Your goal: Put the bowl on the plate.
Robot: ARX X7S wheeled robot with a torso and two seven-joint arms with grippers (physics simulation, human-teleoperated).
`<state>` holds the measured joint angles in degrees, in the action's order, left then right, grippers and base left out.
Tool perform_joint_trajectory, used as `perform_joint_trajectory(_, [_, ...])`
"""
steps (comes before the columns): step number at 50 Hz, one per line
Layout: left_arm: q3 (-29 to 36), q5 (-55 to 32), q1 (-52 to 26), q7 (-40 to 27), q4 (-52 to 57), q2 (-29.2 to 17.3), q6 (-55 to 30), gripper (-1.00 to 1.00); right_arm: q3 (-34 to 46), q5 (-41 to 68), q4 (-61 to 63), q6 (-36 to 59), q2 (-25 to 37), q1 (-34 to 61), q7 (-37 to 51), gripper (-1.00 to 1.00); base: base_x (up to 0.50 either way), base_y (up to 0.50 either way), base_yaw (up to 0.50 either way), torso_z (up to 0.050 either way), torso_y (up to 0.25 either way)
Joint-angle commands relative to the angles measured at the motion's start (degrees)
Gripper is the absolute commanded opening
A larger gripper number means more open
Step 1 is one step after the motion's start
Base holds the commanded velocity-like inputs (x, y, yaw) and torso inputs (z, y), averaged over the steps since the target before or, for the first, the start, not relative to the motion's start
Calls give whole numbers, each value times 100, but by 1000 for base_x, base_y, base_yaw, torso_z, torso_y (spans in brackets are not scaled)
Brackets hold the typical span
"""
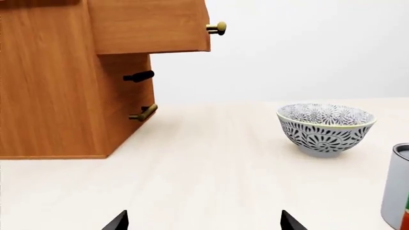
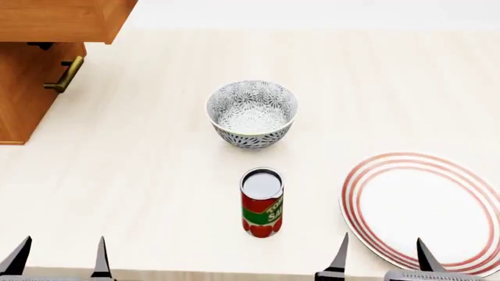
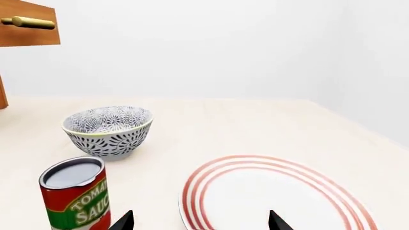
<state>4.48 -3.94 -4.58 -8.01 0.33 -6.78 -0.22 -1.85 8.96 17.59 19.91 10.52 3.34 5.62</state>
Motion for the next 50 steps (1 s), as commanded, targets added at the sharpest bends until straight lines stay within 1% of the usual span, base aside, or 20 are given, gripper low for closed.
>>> perform_joint_trajectory(1, [79, 5, -40, -87, -47, -60, 24, 100, 2, 143, 257, 150, 129, 36, 12, 100, 0, 0, 0, 0, 0])
perform_joint_trajectory(7, [126, 4, -26, -105, -22, -99, 26, 100, -40, 276, 447, 238, 187, 50, -9, 100, 57, 0, 0, 0, 0])
perform_joint_trajectory(25, [198, -36, 15, -187, 75, -195, 28, 100, -69, 257, 344, 116, 267, 0, 65, 100, 153, 0, 0, 0, 0])
perform_joint_trajectory(35, [230, -76, 50, -219, 145, -242, 16, 100, -39, 219, 487, 251, 322, -7, 160, 100, 187, 0, 0, 0, 0])
perform_joint_trajectory(50, [256, -149, 24, -262, 87, -292, 50, 100, -5, 128, 688, 697, 532, 144, 280, 100, 188, 0, 0, 0, 0])
